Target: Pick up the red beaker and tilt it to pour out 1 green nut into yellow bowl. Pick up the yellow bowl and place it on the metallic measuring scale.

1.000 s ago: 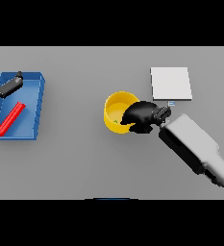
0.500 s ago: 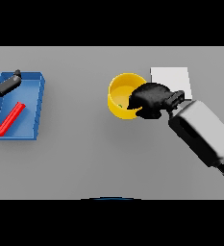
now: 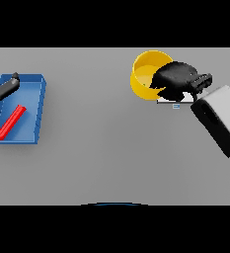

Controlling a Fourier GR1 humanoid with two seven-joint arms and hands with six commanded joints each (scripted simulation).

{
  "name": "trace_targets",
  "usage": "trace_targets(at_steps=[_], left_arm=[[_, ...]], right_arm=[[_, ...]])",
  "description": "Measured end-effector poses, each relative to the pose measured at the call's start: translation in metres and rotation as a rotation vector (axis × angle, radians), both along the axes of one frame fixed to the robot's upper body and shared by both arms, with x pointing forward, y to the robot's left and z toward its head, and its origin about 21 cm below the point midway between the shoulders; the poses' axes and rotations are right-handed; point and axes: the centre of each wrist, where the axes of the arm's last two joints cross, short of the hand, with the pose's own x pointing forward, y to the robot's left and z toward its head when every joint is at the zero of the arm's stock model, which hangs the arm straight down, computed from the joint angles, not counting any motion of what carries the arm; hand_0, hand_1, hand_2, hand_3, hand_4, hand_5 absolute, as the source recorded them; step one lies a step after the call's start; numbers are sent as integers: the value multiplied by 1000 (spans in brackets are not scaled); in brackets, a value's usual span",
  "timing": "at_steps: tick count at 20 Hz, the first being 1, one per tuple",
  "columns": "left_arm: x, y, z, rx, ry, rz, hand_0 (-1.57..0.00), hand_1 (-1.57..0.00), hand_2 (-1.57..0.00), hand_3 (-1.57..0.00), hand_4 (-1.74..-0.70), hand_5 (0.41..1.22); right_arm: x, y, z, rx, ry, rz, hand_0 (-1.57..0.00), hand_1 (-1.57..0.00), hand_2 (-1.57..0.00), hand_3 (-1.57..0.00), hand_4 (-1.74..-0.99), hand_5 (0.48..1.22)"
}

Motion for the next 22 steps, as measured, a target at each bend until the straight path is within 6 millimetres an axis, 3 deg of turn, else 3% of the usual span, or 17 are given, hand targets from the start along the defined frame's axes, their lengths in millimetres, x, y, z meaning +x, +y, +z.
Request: trace_targets(at_steps=[6, 8, 13, 15, 22], left_arm=[[0, -7, 6, -10, 17, 27, 1, 1, 1, 1, -833, 769], [-2, -6, 6, 0, 16, 34, 1, 1, 1, 1, -829, 774], [0, -5, 4, 1, 27, 45, 1, 1, 1, 1, -818, 756], [-2, -5, 7, 8, 30, 39, 1, 1, 1, 1, -811, 753], [3, -8, 8, 2, 22, 35, 1, 1, 1, 1, -805, 728]], right_arm=[[22, -39, -8, 35, 11, -140, -1571, -1571, -1571, -1181, -1720, 1221], [28, -47, -19, 31, 13, -169, -1571, -1571, -1571, -1168, -1720, 1221], [43, -69, -40, 24, 25, -259, -1571, -1571, -1571, -1308, -1723, 1221], [46, -70, -54, 25, 25, -274, -1571, -1567, -1571, -1390, -1724, 1221], [56, -72, -73, 30, 46, -316, -1571, -1475, -1567, -1510, -1727, 1221]])
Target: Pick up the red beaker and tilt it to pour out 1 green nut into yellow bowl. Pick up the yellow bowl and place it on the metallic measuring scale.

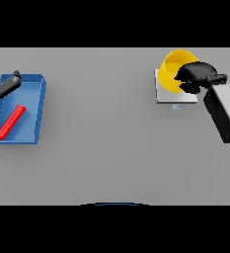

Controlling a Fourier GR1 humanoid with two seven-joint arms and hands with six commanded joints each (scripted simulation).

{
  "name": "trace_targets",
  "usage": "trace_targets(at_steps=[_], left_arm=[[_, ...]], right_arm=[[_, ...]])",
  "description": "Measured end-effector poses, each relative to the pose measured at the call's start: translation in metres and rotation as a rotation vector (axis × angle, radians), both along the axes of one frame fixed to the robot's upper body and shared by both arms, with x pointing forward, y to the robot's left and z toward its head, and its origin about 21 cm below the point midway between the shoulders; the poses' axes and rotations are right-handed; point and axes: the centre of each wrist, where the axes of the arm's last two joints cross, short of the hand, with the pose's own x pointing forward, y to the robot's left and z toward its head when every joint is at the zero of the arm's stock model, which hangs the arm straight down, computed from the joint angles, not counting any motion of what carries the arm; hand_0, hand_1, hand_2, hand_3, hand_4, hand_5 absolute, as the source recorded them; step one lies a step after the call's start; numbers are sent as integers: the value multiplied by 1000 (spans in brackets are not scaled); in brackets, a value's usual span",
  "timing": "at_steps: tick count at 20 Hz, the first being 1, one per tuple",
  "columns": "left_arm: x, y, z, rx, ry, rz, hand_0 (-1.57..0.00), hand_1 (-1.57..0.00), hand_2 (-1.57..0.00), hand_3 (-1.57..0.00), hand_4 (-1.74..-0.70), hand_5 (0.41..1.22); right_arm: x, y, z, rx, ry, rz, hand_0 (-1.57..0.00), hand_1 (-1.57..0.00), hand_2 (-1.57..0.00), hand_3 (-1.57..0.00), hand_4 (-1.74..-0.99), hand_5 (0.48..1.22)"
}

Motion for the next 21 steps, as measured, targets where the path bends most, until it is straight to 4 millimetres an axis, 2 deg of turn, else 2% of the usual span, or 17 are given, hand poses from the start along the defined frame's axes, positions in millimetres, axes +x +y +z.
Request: trace_targets(at_steps=[2, 4, 5, 6, 7, 8, 9, 11, 12, 15, 16, 18, 21], left_arm=[[-1, 3, -1, -2, 7, 5, 1, 1, 1, 1, -806, 734], [3, 5, -2, 4, 12, 9, 1, 1, 1, 1, -811, 740], [2, 6, 1, 4, 2, 2, 1, 1, 1, 1, -813, 745], [3, 6, -2, -4, 6, -4, 1, 1, 1, 1, -812, 745], [1, 4, -3, -6, 15, -7, 1, 1, 1, 1, -812, 744], [2, 3, -4, 0, 21, -2, 1, 1, 1, 1, -815, 744], [3, 1, -5, -4, 19, -1, 1, 1, 1, 1, -812, 745], [5, -1, -5, 3, 19, 3, 1, 1, 1, 1, -805, 740], [9, -3, -6, 8, 19, 1, 1, 1, 1, 1, -806, 738], [6, 1, -10, -3, 17, -2, 1, 1, 1, 1, -811, 737], [6, 3, -5, -4, 11, 1, 1, 1, 1, 1, -812, 736], [10, -1, -4, 0, 17, 11, 1, 1, 1, 1, -812, 734], [8, 2, -7, -10, 13, 10, 1, 1, 1, 1, -821, 734]], right_arm=[[0, -5, -3, 6, 0, 3, -1548, -1420, -1568, -1481, -1721, 1221], [2, -3, -4, 11, 10, -2, -1536, -1411, -1569, -1165, -1728, 1221], [2, -5, -3, 19, 27, -2, -1543, -1443, -1496, -1022, -1659, 1221], [3, -4, -4, 20, 35, -15, -1525, -1350, -1348, -907, -1596, 1134], [4, -2, -5, 21, 43, -31, -1219, -1083, -1132, -824, -1548, 1053], [3, -6, -7, 26, 50, -33, -975, -866, -954, -762, -1504, 983], [6, 0, -3, 24, 54, -33, -780, -692, -810, -711, -1470, 928], [7, -4, -3, 28, 69, -28, -499, -443, -597, -635, -1425, 851], [6, 0, -10, 23, 75, -34, -399, -354, -518, -604, -1410, 821], [9, -7, -4, 25, 79, -16, -204, -181, -336, -507, -1372, 766], [9, -7, -5, 22, 85, -3, -163, -144, -288, -475, -1356, 755], [10, -1, -8, 6, 97, 12, -104, -92, -207, -413, -1336, 741], [11, -4, -9, -5, 103, 9, -53, -47, -115, -348, -1308, 733]])
